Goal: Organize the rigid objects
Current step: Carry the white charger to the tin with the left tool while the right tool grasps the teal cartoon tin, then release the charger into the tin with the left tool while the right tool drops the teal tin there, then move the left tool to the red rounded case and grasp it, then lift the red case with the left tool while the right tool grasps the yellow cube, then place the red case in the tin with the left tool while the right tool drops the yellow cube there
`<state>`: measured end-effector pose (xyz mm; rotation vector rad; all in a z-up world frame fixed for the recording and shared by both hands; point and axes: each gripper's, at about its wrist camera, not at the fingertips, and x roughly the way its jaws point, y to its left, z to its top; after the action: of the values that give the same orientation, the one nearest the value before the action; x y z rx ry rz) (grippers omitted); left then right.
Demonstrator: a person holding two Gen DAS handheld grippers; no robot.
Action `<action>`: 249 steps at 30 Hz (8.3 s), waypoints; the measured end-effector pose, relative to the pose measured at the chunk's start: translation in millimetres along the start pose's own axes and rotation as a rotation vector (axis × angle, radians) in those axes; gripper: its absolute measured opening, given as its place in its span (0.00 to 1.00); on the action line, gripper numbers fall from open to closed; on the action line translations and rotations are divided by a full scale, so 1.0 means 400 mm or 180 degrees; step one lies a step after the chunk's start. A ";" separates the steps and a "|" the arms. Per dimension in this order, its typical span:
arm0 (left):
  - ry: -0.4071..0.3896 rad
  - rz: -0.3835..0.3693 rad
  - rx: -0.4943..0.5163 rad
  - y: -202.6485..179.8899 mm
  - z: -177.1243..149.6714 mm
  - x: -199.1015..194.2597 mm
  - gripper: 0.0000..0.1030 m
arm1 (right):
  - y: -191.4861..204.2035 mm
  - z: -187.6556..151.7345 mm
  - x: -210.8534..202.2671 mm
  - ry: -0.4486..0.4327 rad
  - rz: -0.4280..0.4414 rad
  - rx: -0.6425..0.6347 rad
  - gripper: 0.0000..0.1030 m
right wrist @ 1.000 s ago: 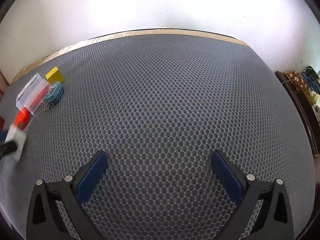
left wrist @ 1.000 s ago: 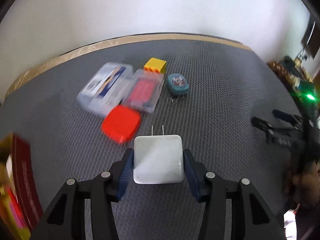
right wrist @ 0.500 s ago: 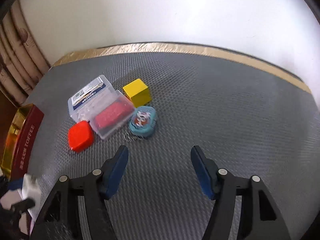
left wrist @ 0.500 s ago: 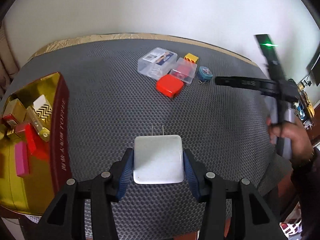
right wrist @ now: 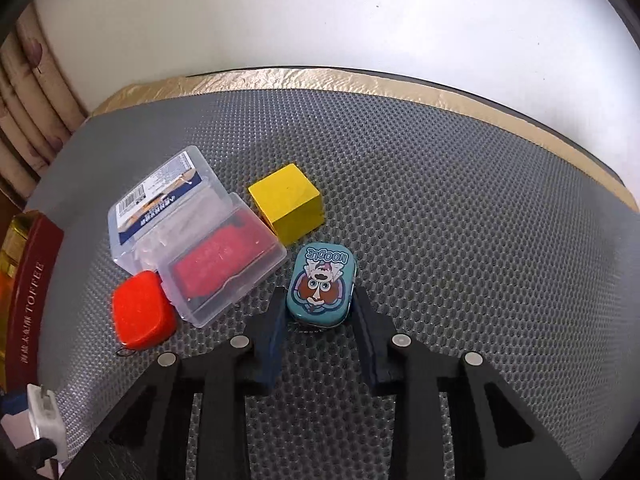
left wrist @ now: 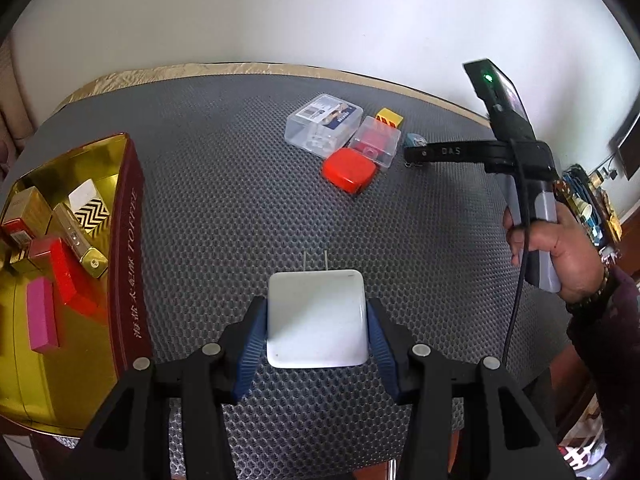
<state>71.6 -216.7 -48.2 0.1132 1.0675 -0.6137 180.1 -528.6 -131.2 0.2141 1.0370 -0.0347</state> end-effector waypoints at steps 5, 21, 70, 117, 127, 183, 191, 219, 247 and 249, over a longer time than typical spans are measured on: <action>-0.0102 0.0014 -0.0046 0.006 0.000 -0.043 0.49 | -0.032 -0.037 -0.056 -0.0101 0.0096 0.0072 0.29; -0.0190 0.0843 -0.0775 0.330 -0.042 -0.204 0.49 | -0.002 -0.166 -0.246 -0.0270 0.0826 0.0415 0.29; -0.0858 0.1163 -0.1456 0.420 -0.131 -0.298 0.52 | 0.895 0.124 -0.010 0.0353 0.1743 -0.0451 0.52; 0.0482 -0.0013 -0.0873 -0.065 0.310 0.298 0.53 | -0.181 -0.351 -0.235 -0.0559 0.0113 0.0346 0.91; 0.0316 0.0168 -0.0704 -0.082 0.301 0.303 0.54 | -0.180 -0.348 -0.231 -0.0527 0.0172 0.0321 0.94; -0.0052 -0.0200 -0.1114 0.085 0.093 -0.092 0.54 | -0.093 0.121 0.039 0.0033 0.0727 -0.0399 0.50; -0.0267 -0.0081 -0.1146 0.125 0.082 -0.183 0.54 | -0.099 0.109 0.039 0.0048 0.0622 -0.0177 0.29; -0.0222 0.1436 -0.1399 0.463 -0.056 -0.183 0.54 | 0.042 -0.048 -0.248 0.0008 0.1458 0.0142 0.28; -0.1078 0.1657 -0.1847 0.462 -0.216 -0.365 0.54 | 0.836 -0.007 -0.066 0.0700 0.1973 -0.0890 0.30; -0.1075 0.1638 -0.1864 0.467 -0.217 -0.363 0.54 | 0.827 0.001 -0.084 0.0575 0.1957 -0.0854 0.40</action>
<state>52.5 31.1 -5.7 -0.2172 0.8059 0.1542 206.2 -207.5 -49.2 0.2868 1.1057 0.6865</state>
